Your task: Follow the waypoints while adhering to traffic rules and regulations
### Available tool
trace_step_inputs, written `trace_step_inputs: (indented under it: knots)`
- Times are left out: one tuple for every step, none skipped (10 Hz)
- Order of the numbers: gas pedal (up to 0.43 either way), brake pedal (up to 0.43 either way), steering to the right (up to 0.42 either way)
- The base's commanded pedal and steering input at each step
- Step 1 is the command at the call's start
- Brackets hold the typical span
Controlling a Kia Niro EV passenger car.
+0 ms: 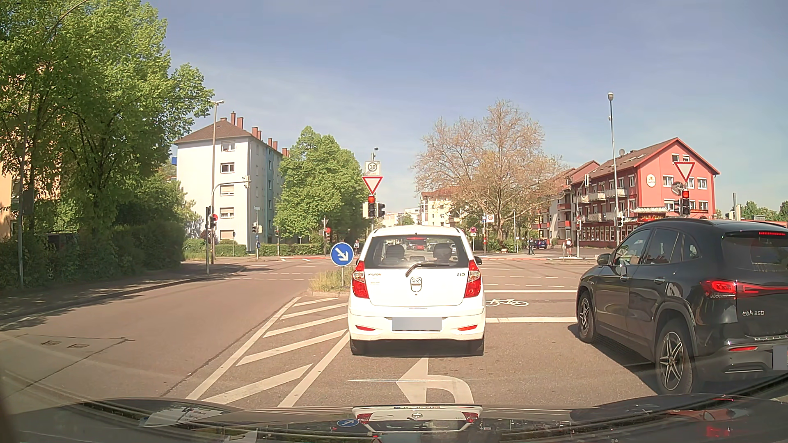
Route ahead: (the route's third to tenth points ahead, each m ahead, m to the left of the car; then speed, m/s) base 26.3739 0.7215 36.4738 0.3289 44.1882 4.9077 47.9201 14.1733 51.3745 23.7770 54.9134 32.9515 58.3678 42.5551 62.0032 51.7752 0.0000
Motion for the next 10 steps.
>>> trace_step_inputs:
  knots:
    - [0.0,0.262,-0.013]
    - [0.0,0.262,-0.013]
    - [0.0,0.262,-0.013]
    - [0.0,0.256,-0.013]
    - [0.0,0.256,-0.013]
    - [0.0,0.256,-0.013]
    - [0.0,0.256,-0.013]
    - [0.0,0.256,-0.013]
    - [0.0,0.256,-0.013]
    - [0.0,0.256,-0.013]
